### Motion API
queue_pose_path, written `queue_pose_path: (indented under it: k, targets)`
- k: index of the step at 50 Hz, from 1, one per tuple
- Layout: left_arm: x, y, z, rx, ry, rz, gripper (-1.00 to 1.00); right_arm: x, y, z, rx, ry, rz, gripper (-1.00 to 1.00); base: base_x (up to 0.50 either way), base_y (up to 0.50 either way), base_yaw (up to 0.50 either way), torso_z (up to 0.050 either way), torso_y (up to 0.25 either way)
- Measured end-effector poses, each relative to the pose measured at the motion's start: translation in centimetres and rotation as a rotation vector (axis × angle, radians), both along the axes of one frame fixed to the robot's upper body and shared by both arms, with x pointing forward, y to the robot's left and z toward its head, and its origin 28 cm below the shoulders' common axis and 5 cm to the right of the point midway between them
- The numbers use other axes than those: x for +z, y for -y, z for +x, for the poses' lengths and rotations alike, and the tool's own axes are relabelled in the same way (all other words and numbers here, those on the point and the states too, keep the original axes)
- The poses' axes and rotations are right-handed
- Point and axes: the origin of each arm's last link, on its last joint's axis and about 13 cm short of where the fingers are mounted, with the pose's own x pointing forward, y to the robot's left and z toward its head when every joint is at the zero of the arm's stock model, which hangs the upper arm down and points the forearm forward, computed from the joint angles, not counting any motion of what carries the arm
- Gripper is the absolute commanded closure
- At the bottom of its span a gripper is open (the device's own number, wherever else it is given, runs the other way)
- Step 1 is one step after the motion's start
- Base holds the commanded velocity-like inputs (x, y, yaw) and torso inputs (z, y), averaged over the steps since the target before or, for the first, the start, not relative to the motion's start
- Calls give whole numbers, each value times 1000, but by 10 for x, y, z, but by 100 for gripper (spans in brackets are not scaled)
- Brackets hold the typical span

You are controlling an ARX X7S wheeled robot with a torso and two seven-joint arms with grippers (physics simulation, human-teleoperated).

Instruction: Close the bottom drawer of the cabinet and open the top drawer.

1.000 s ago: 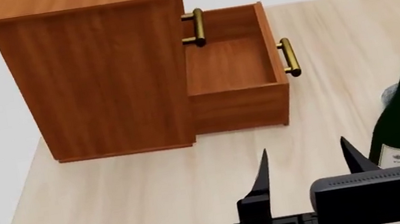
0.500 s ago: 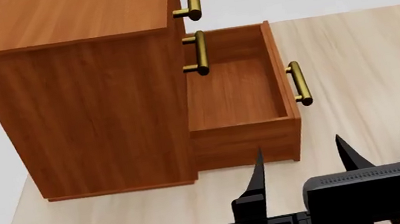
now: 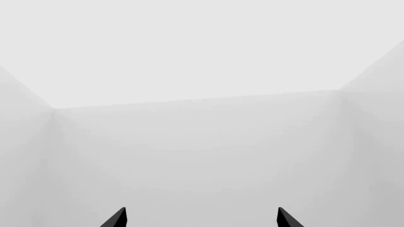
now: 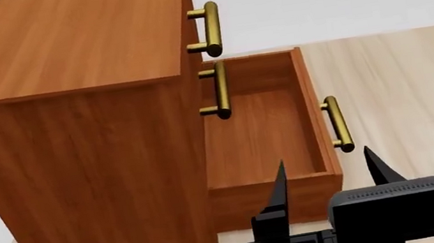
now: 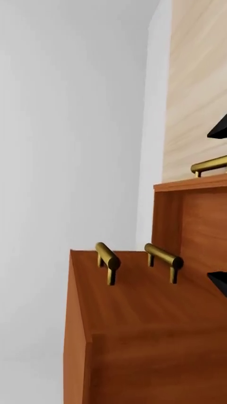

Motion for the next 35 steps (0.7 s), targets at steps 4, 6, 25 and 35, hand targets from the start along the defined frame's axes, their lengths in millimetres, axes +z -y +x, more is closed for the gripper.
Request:
queue_pose_path:
  k: [4, 6, 25, 35]
  targets:
    - [0, 0, 0, 0, 2, -1, -100, 0, 0, 0, 0, 1, 0, -100, 291, 0, 0, 0, 0]
    - [0, 0, 0, -1, 2, -2, -100, 0, 0, 0, -1, 1, 0, -100, 291, 0, 0, 0, 8]
    - [1, -1, -1, -4, 7, -10, -100, 1, 0, 0, -3, 7, 6, -100, 167, 0, 0, 0, 0]
    - [1, -1, -1, -4, 3, -16, -100, 1, 0, 0, -3, 8, 10, -100, 0, 0, 0, 0, 0]
